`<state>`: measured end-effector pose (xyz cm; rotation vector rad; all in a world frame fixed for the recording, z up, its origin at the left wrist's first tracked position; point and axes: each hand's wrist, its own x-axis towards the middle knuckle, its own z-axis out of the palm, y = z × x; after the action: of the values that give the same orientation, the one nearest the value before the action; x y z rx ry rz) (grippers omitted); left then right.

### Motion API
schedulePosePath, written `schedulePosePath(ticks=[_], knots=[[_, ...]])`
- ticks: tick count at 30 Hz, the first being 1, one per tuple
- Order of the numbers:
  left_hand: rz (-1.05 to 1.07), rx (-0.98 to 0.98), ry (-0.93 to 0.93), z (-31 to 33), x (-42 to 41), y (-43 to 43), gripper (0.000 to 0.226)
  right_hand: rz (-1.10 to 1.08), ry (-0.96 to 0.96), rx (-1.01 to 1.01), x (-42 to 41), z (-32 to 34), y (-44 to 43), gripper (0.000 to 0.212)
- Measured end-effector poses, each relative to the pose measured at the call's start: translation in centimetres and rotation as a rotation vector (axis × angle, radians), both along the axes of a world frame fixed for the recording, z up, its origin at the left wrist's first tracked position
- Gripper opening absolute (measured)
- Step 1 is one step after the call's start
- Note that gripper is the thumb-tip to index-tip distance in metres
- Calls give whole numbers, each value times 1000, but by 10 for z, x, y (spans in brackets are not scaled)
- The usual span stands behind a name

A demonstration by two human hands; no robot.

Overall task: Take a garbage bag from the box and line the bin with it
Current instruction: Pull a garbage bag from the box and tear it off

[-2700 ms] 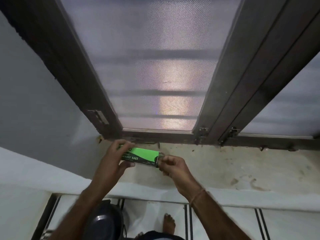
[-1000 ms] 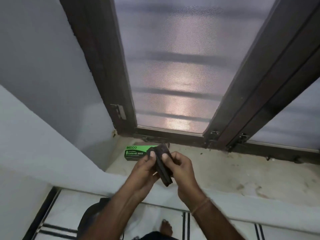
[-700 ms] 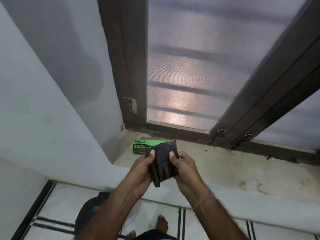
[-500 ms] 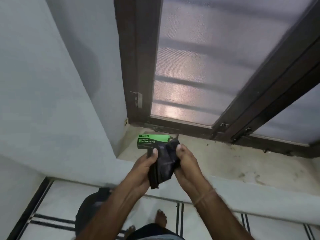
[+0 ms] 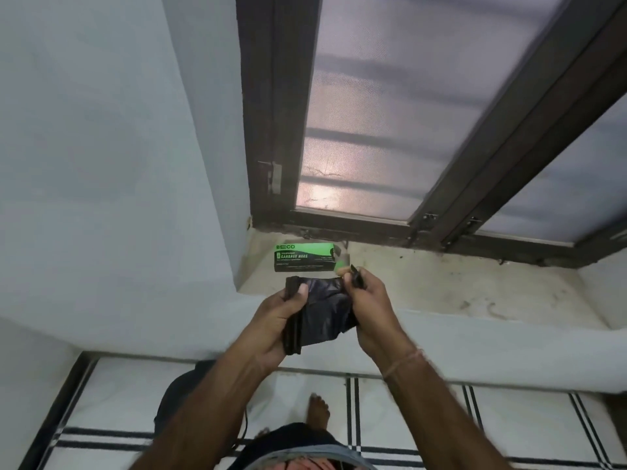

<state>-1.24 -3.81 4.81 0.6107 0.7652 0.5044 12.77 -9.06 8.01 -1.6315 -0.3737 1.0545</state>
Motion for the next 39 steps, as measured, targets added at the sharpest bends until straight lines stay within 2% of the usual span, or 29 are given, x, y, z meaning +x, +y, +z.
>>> schedulePosePath(ticks=[3,6,11,16,19,23,26,29,31,33,39], knots=[[-9,49,44,-1,-7,-2,35,171,9,65,-6,8,-13,28],[-19,72,53,0,-12,-2,39,319,-136,53,-11,6,-17,30],[-21,44,11,1,-19,-2,42,213,-131,23,-10,-3,-15,18],[-18,41,10,3,-20,-8,52,232,-106,68,-16,1,-14,23],[0,98,44,4,-19,-7,49,348,-132,85,-18,2,-16,40],[31,78,64,3,-21,-4,49,220,-118,57,-15,-5,-13,21],[12,57,56,1,-22,-4,50,187,-135,29,-13,-6,-10,18],[-6,51,42,2,-21,-6,45,175,-115,41,-15,-1,-9,21],[10,59,40,2,-21,-6,42,276,-111,42,-15,2,-13,33],[22,48,39,2,-22,-4,41,364,-186,16,-14,3,-16,39],[45,11,49,-1,-23,0,50,245,-140,3,-7,-3,-13,10]])
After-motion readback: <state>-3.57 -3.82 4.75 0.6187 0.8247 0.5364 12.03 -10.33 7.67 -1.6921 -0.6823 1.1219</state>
